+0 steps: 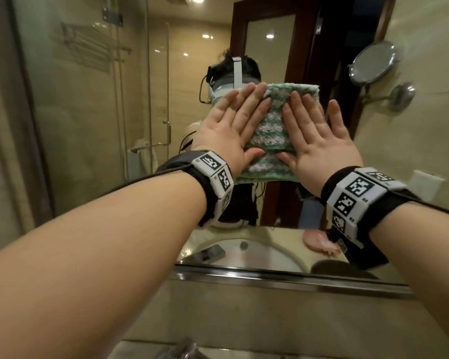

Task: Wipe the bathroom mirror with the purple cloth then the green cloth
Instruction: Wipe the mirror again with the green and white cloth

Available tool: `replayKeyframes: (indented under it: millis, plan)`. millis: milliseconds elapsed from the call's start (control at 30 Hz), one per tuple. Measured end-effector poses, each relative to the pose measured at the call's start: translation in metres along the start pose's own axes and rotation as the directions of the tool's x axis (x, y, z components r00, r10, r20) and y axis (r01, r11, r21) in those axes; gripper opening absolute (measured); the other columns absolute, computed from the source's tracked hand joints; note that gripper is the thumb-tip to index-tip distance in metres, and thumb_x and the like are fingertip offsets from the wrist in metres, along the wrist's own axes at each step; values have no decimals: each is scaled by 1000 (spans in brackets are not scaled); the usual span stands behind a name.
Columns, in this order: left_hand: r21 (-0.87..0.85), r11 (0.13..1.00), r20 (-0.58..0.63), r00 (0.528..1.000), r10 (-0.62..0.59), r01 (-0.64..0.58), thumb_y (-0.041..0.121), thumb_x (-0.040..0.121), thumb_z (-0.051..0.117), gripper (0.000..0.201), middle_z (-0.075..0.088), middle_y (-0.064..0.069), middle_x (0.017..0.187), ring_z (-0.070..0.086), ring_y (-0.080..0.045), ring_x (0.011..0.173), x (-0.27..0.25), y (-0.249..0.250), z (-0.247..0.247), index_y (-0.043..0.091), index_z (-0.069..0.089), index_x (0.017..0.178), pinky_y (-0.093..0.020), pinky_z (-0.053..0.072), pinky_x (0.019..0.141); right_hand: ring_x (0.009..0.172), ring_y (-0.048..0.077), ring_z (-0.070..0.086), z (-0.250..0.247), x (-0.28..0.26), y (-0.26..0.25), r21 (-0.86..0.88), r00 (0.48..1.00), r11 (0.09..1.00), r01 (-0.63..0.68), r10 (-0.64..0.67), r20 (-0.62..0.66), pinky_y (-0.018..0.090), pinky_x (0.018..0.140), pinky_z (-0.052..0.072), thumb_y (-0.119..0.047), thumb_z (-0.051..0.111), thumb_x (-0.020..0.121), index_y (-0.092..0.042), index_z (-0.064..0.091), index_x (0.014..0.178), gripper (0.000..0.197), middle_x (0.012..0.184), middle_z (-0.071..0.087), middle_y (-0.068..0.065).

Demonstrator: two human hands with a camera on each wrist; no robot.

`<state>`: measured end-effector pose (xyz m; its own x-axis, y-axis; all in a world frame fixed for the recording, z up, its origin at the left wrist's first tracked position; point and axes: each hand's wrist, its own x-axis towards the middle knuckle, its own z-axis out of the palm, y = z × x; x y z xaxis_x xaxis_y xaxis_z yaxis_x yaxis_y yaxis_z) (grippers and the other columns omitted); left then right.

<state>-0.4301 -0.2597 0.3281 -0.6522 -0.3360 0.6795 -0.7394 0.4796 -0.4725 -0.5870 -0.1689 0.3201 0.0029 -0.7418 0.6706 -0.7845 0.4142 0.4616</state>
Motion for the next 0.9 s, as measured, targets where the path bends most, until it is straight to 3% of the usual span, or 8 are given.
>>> replayKeyframes:
  millis: [167,233,300,367,500,700,900]
  plan:
    - [8,998,53,997,-63,62,58,93,6,76,-34,-11,149,-28,-22,139,-23,-36,15,7,-40,126,-35,-24,106,140,22,12,-3,20,-43,13,992,997,77,-75,-104,38,113,-9,-47,25,90,-2,16,146,71,154,18,9]
    - [19,995,84,992,-96,95,58,93,6,76,-34,-11,149,-28,-22,139,-33,-53,22,7,-40,126,-35,-25,105,142,20,8,-10,29,-64,-23,987,994,107,-109,-118,37,113,-13,-48,26,94,-5,10,146,70,155,9,5]
    - [34,990,117,984,-137,133,57,93,6,76,-35,-11,148,-29,-22,138,-46,-73,30,7,-39,126,-35,-25,105,142,14,-8,-19,40,-85,-56,983,988,141,-147,-111,36,110,-22,-49,23,94,-10,-7,143,70,151,-12,0]
    - [65,982,150,971,-187,179,57,93,5,75,-38,-11,146,-29,-22,138,-61,-94,39,6,-39,126,-36,-25,106,138,12,-20,-28,53,-112,-39,976,982,186,-189,-107,36,107,-26,-50,21,93,-13,-18,139,70,148,-23,-2]
    - [161,950,232,925,-301,269,57,92,0,76,-46,-13,131,-30,-25,138,-95,-138,58,2,-39,125,-41,-26,105,142,19,-20,-37,78,-175,-57,955,961,271,-276,-110,39,100,-32,-50,15,96,-11,-26,139,71,154,-23,4]
    - [290,896,313,851,-421,336,58,92,1,79,-45,-16,130,-30,-29,137,-142,-194,90,-2,-39,125,-46,-23,105,142,22,-19,-37,101,-266,12,929,937,349,-345,-133,42,103,-27,-49,16,97,-10,-25,141,72,154,-23,6]
    - [354,899,323,868,-377,258,55,93,2,79,-34,-20,145,-28,-32,137,-154,-209,101,-7,-37,123,-46,-23,105,142,22,-20,-31,105,-305,29,939,947,318,-311,-144,39,105,-25,-47,14,98,-9,-21,144,70,154,-22,7]
